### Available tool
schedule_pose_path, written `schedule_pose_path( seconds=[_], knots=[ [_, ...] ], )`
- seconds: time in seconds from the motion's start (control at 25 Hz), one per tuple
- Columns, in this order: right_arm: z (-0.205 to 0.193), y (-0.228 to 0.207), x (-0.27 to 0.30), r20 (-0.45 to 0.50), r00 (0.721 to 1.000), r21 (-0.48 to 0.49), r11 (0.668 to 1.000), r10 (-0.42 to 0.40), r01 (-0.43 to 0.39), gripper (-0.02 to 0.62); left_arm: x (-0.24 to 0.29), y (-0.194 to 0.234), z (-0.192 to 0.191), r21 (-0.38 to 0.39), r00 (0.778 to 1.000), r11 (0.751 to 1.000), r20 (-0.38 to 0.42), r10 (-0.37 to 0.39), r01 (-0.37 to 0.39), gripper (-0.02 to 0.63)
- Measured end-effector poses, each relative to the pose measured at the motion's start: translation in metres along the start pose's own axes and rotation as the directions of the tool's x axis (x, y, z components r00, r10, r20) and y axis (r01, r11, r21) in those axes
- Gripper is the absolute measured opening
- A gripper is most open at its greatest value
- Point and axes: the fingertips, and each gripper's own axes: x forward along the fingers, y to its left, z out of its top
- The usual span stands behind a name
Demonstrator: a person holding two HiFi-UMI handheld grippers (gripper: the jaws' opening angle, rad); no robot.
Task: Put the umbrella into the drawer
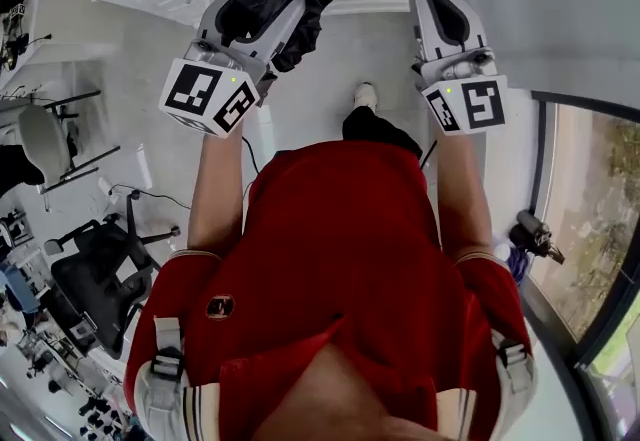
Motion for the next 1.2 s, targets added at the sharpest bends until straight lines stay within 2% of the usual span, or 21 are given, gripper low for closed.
schedule_pose_path(
  seconds=[0.2,0.48,0.72,0.92,1.2],
  knots=[
    [-0.019,-0.072,0.019,-0.006,1.000,0.025,0.999,0.020,-0.020,-0.009,0.079,0.009,-0.017,-0.014,0.998,1.000,-0.053,0.020,-0.021,0.242],
    [-0.038,-0.112,0.041,-0.043,0.997,0.051,0.996,0.070,-0.068,-0.009,0.131,0.029,-0.039,-0.028,0.990,0.998,-0.133,0.046,-0.050,0.242],
    [-0.052,-0.117,0.059,-0.079,0.994,0.069,0.995,0.079,-0.074,-0.009,0.156,0.049,-0.053,-0.034,0.984,0.999,-0.179,0.017,-0.023,0.242],
    [-0.054,-0.119,0.077,-0.101,0.993,0.055,0.997,0.054,-0.048,-0.009,0.168,0.069,-0.065,-0.041,0.979,0.999,-0.204,-0.029,0.021,0.242],
    [-0.057,-0.111,0.107,-0.118,0.993,0.025,1.000,0.001,0.002,-0.009,0.181,0.097,-0.096,-0.037,0.952,0.991,-0.276,-0.131,0.126,0.242]
  ],
)
